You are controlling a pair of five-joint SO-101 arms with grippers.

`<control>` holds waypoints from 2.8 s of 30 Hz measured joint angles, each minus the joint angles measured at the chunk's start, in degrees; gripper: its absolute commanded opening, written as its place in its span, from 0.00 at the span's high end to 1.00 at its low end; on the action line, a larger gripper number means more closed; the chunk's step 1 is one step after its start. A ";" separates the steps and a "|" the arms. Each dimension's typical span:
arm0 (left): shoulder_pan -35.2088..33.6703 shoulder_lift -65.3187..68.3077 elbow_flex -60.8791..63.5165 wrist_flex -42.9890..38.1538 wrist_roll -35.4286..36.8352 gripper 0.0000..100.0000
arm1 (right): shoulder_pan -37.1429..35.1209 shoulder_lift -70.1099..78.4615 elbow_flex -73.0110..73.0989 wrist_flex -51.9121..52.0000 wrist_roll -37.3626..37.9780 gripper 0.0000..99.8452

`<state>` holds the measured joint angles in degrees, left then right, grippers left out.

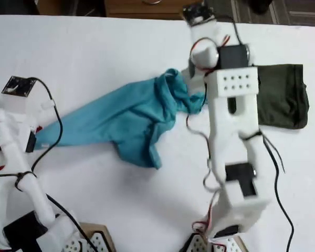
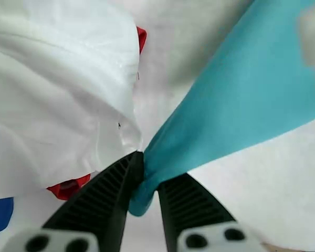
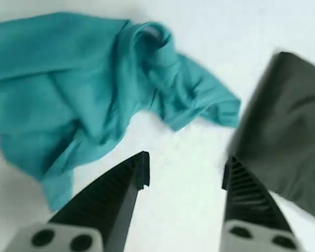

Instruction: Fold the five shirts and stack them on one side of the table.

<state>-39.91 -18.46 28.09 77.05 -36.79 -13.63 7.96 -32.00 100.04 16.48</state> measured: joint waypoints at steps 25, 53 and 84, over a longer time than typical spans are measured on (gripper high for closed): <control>0.00 0.00 0.00 0.00 -0.09 0.97 | -27.34 -7.91 47.03 -16.00 -3.96 0.75; 0.00 0.00 0.00 0.00 -0.09 0.97 | -19.60 6.15 47.03 -25.23 -7.21 0.98; 0.00 0.00 0.00 0.00 -0.09 0.97 | -21.10 6.68 47.47 -21.54 -3.34 0.98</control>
<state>-39.91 -18.46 28.09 77.05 -36.88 -34.73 14.64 15.47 78.51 13.14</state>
